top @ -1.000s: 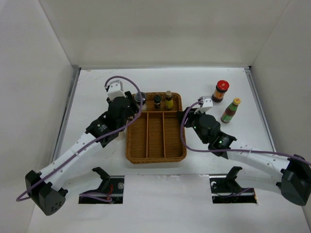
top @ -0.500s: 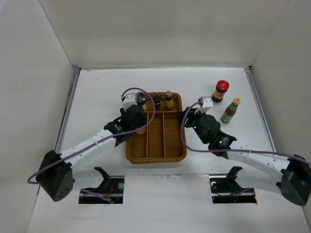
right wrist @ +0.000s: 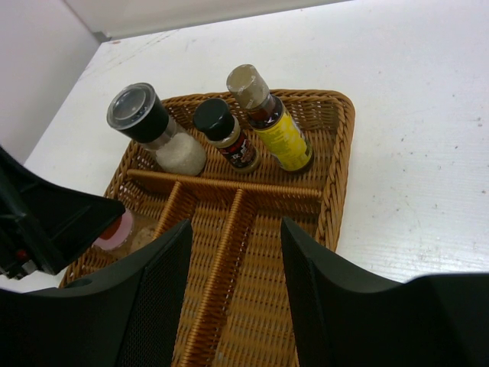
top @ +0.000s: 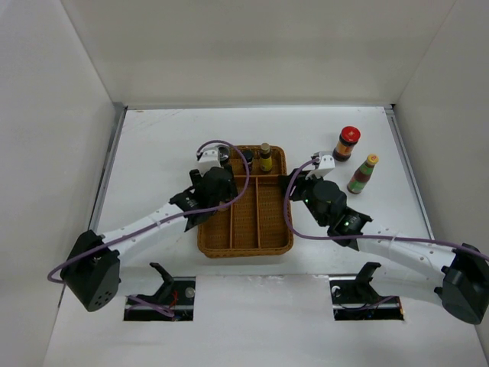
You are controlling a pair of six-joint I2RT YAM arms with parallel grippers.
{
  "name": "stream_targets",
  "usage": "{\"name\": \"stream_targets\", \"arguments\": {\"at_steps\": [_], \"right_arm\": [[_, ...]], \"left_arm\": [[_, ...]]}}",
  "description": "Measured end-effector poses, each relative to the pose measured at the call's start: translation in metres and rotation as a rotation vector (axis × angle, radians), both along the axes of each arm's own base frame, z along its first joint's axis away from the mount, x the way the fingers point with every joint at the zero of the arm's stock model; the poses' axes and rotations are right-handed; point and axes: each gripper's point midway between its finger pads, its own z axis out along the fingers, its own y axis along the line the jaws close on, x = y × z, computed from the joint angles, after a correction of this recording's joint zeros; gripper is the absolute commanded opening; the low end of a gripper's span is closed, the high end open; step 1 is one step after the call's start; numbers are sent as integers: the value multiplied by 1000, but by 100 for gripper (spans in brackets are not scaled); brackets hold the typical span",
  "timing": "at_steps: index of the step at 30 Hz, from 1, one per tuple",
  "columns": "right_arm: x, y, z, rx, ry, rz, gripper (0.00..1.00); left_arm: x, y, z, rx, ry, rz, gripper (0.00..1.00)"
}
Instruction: Organize the condiment bottles
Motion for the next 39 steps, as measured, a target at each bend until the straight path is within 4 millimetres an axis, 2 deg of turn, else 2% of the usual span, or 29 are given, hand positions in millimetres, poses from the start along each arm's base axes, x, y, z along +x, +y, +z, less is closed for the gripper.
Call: {"name": "stream_targets", "arguments": {"at_steps": [4,8,11,14,16,19,26,35,39], "right_arm": [[0,0,0,0,0,0,55],[0,0,0,0,0,0,55],[0,0,0,0,0,0,55],[0,1,0,0,1,3,55],[0,1,-1,-1,2,5,55],[0,1,-1,-1,2,7,55],[-1,3,-3,-4,7,13,55],[0,4,-8,-14,16,17,55],[0,5,-8,-14,17,19,55]], "left_arm": [[-5,1,20,-1,-44,-12,70],[-7,13,53,-39,-102,15,69],[-11,31,76,-78,-141,65,69],[-15,54,85,-102,-148,135,68],[-18,71,80,-100,-122,187,66],[-25,92,62,-83,-44,253,65],[-44,121,33,-77,62,348,66],[-40,118,-8,-30,153,341,66],[-35,119,-10,-26,147,338,65]]}}
